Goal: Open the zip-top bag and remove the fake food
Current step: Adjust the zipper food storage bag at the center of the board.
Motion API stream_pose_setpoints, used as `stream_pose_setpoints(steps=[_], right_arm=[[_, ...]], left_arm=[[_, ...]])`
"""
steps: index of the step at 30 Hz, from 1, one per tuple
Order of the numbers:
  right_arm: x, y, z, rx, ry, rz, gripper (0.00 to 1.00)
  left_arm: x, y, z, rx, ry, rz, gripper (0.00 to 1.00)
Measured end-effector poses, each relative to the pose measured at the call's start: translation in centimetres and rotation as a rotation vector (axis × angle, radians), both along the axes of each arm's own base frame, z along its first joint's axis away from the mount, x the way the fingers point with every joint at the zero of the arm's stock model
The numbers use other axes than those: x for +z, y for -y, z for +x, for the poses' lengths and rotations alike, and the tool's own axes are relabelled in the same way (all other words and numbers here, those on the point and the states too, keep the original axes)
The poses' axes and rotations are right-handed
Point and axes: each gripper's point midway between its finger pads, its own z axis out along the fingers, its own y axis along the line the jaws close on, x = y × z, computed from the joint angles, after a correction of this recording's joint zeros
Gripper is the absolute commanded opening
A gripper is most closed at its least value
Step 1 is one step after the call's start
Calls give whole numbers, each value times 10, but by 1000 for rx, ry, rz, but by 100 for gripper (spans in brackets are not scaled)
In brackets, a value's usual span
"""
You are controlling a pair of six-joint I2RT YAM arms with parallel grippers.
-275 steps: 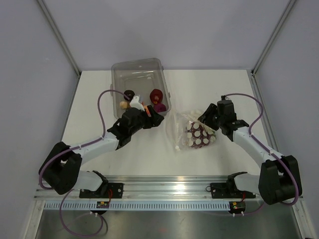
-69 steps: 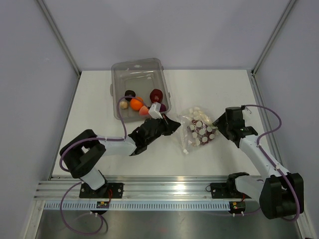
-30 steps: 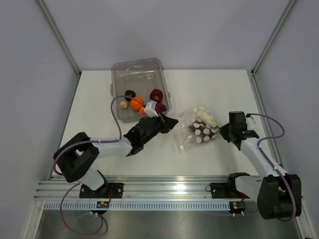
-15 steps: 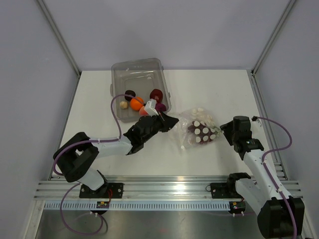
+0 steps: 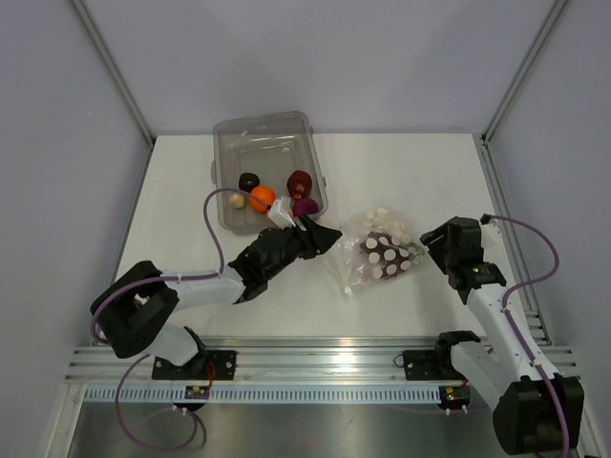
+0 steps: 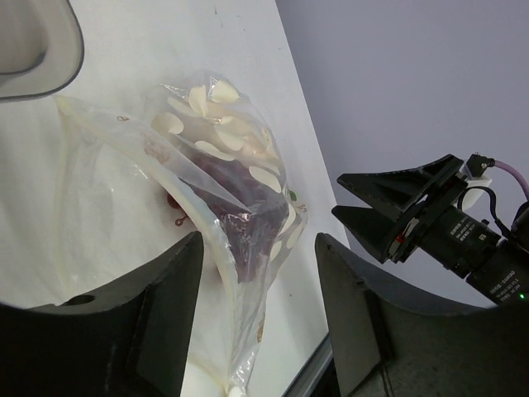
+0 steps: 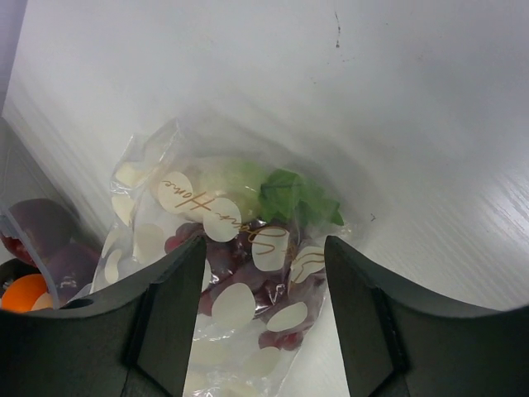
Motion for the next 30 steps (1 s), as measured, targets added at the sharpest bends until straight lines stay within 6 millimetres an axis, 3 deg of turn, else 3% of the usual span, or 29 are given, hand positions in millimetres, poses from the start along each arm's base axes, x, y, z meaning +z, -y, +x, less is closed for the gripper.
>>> stream_pose_setpoints(steps=[11, 18, 24, 30], right_arm=[[30, -6, 25, 33, 42, 3, 67], [37, -9, 43, 40, 32, 7, 67], [39, -10, 58, 40, 23, 6, 67], [33, -12, 67, 47, 11, 12, 67]], left_arm=[[-14, -32, -10, 107, -95, -46, 59], [-33, -36, -9, 165, -212, -81, 39], [-64, -34, -8, 187, -290, -60, 0], [-84, -32, -9, 184, -324, -51, 0]])
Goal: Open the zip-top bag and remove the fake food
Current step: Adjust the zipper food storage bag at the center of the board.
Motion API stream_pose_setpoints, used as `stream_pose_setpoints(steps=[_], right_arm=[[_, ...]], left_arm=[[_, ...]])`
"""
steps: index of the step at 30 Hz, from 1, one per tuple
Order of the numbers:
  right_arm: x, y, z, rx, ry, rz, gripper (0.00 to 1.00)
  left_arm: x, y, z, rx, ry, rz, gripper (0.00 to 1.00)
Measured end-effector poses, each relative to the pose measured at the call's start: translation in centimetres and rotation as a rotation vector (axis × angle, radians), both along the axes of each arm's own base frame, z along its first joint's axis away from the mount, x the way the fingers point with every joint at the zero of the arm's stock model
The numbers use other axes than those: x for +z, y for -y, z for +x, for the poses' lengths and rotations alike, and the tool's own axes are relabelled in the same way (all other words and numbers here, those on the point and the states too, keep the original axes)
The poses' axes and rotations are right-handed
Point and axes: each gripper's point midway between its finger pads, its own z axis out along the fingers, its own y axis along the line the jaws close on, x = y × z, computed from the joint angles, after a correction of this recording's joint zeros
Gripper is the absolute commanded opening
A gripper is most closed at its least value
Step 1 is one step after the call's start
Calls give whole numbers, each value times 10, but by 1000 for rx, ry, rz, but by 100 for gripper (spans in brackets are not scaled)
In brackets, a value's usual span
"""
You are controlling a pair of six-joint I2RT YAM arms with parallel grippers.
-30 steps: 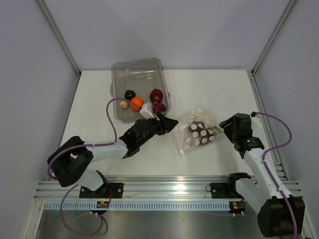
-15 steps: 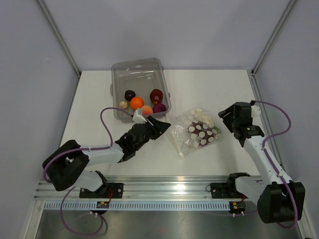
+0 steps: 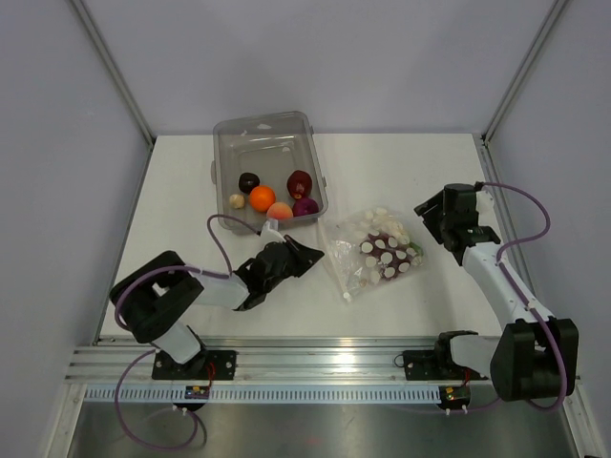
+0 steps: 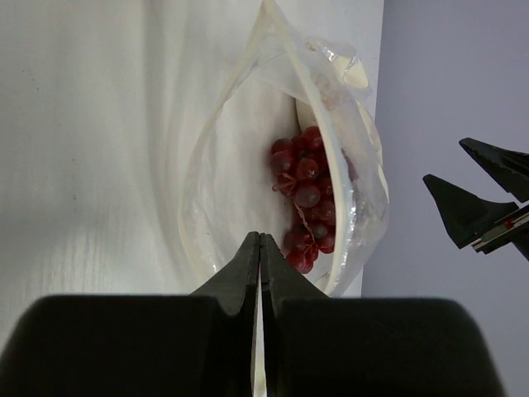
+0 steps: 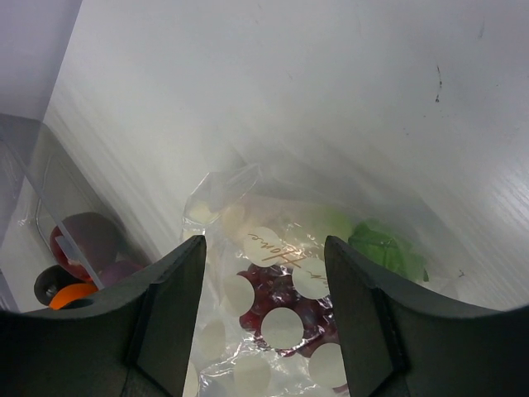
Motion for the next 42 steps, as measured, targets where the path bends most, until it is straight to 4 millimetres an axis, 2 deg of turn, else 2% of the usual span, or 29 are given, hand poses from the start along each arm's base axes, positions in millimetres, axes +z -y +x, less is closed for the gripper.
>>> stream_pose_setpoints(steps=[4, 8, 13, 21, 32, 37, 42], right_arm=[[1, -2, 3, 6, 10, 6, 67], [4, -3, 7, 10, 29, 11, 67], [6, -6, 9, 24, 42, 23, 67], [7, -7, 8, 27, 52, 27, 67], [-4, -8, 2, 33, 30, 30, 67], [-4, -9, 2, 39, 31, 35, 67], [-4, -10, 2, 41, 33, 36, 67]], left_arm=[[-8, 1, -1, -7, -11, 14, 0], [0, 3, -1, -34, 47, 4, 0], [-4, -6, -5, -33, 69, 5, 0], [11, -6, -1, -44, 134, -23, 0], [8, -17, 0, 1, 69, -104, 0], [-6, -10, 2, 10, 39, -172, 0], [-51, -8, -4, 11, -70, -159, 0]])
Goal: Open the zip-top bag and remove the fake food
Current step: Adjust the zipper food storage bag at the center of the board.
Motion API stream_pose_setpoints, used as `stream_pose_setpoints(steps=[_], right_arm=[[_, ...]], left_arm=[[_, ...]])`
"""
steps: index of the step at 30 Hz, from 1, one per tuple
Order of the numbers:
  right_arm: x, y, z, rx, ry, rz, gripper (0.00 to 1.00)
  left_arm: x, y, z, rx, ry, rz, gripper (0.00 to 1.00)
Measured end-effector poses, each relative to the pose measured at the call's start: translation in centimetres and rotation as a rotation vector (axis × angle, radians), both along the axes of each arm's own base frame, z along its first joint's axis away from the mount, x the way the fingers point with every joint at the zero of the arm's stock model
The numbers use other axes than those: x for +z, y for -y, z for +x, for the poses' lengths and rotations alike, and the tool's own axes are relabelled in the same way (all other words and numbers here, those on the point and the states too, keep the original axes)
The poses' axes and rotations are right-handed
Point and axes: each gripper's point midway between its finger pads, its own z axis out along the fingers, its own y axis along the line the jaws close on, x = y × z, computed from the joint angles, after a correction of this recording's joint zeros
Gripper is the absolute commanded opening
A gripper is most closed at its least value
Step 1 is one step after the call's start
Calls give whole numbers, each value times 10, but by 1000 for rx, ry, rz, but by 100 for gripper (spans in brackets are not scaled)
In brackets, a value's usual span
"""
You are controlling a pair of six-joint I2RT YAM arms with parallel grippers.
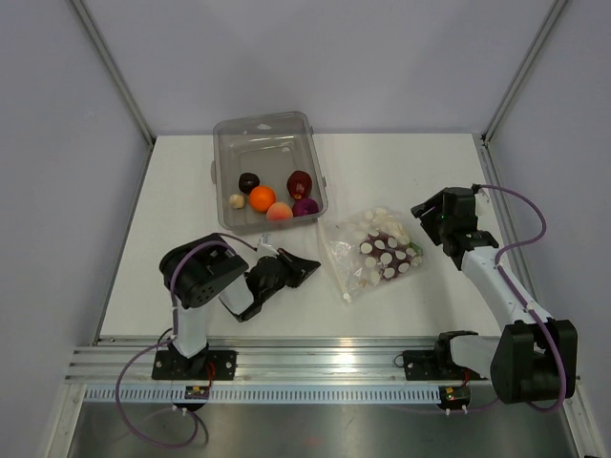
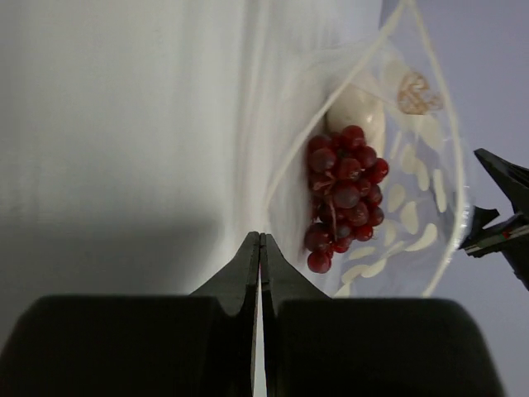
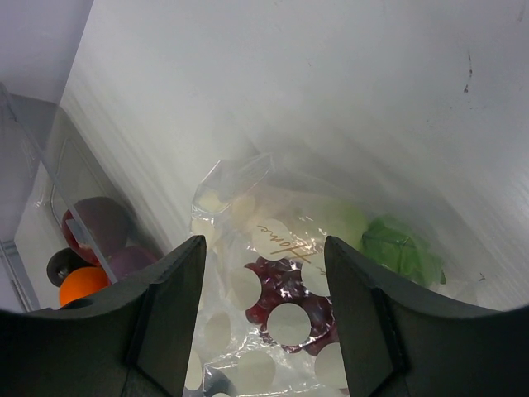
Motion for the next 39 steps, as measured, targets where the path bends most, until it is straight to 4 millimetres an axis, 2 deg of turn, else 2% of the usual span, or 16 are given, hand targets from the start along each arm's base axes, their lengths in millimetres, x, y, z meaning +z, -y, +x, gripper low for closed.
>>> stream_pose_setpoints(steps=[4, 16, 25, 28, 32, 34, 35, 39], right_arm=[[0, -1, 0, 5, 0, 3, 67], [2, -3, 0, 13, 13, 10, 67], [2, -6, 0, 33, 16, 14, 67], [1, -9, 1, 49, 20, 20, 67], [-7, -11, 3, 64, -2, 18, 67], [-13, -12, 3, 74, -21, 20, 67], [-17, -13, 3, 80, -30, 22, 67], [-21, -15, 3, 91, -42, 21, 67]], left_arm=[[-12, -1, -1, 5, -31, 3, 0], [-5, -3, 2, 39, 12, 3, 0], [52, 23, 9, 26, 150, -65, 0], [54, 28, 12, 25, 149, -64, 7], [52, 35, 17, 22, 136, -46, 24], [53, 40, 19, 19, 133, -45, 26], [54, 42, 20, 17, 133, -44, 35], [51, 46, 20, 8, 124, -22, 50]])
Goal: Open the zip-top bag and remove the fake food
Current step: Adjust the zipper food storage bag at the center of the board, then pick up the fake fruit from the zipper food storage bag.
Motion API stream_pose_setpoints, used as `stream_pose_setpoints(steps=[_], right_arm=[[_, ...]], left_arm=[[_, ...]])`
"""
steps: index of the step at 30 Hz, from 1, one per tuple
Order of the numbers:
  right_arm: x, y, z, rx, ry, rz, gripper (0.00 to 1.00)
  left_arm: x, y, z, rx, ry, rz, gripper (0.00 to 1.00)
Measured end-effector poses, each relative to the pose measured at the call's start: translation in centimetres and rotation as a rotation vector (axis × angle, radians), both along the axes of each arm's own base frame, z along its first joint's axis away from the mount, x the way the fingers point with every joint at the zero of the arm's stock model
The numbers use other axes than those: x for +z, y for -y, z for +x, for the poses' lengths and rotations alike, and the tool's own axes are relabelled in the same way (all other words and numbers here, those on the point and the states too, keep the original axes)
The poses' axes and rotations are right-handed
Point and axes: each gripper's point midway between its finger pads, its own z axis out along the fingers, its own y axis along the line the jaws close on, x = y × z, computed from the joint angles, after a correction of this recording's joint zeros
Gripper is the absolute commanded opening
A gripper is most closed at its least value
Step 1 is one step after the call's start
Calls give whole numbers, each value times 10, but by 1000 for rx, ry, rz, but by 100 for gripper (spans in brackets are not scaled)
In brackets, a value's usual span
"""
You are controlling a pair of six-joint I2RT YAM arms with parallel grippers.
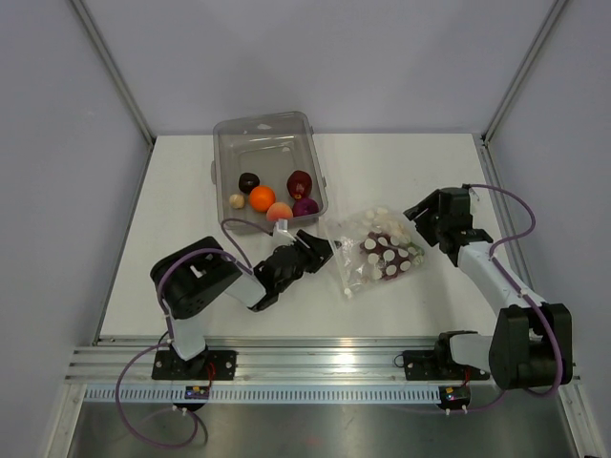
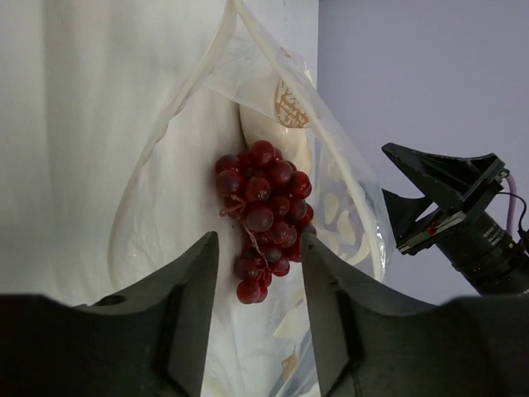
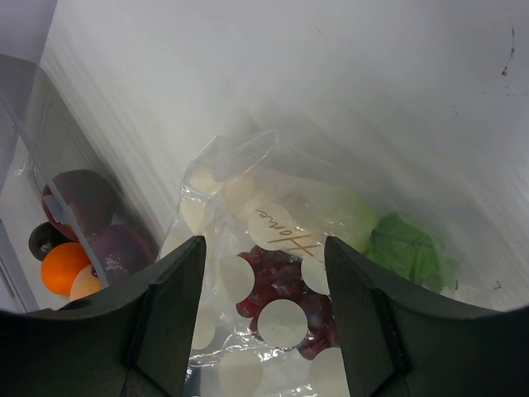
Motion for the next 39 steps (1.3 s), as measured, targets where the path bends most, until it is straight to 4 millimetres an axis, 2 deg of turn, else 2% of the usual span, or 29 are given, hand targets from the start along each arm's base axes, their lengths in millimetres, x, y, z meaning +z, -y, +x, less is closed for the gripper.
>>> stream_pose_setpoints(steps=[5, 13, 17, 24, 28, 35, 39], right_arm=[[-2, -2, 6, 13, 11, 0, 67], [-37, -9, 7, 51, -84, -5, 67], [-40, -12, 10, 69, -81, 4, 67], [-49, -17, 15, 90, -88, 20, 66], [-55, -19, 15, 104, -104, 20, 66], [-55, -25, 19, 151, -101, 5, 65], [-59, -31, 20, 189, -113, 8, 65]], left_arm=[[-1, 6, 1, -8, -7, 5, 53], [-19, 31, 6, -55, -29, 19, 53], [-29, 36, 8, -64, -37, 31, 52], [-35, 49, 12, -92, -34, 27, 52], [-36, 54, 12, -108, -33, 23, 52], [-28, 68, 13, -149, -10, 19, 53], [-34, 73, 11, -168, -13, 29, 54]])
